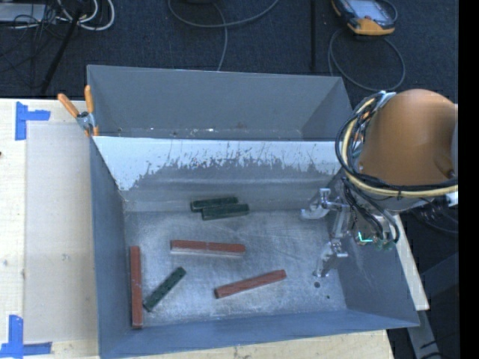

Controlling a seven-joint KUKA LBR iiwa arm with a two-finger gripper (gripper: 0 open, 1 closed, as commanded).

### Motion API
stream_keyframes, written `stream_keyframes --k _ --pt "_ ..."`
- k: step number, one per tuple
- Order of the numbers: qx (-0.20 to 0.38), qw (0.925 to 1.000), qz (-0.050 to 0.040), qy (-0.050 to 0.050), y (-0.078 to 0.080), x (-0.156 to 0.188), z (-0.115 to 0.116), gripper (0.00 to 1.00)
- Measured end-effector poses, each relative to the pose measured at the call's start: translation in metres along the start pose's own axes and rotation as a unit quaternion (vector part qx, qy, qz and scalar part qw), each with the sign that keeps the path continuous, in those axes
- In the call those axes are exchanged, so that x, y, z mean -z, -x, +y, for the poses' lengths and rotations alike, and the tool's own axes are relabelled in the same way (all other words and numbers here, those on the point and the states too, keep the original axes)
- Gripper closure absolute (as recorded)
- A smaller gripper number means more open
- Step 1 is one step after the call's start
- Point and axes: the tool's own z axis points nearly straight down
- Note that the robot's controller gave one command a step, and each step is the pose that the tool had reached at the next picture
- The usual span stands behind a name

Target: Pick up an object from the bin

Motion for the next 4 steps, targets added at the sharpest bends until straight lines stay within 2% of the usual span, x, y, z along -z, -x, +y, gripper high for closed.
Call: stream_keyframes --k 1,2,3,4 --pt "0.0 1.0 -0.0037 0.0 0.001 0.004 0.0 0.0" --pt "0.029 0.9996 -0.0071 -0.001 0.001 -0.048 0.009 0.0" --pt "0.099 0.995 -0.004 -0.001 0.018 -0.161 0.02 1.0" --pt "0.1 0.995 -0.004 -0.001 0.018 -0.161 0.02 1.0"
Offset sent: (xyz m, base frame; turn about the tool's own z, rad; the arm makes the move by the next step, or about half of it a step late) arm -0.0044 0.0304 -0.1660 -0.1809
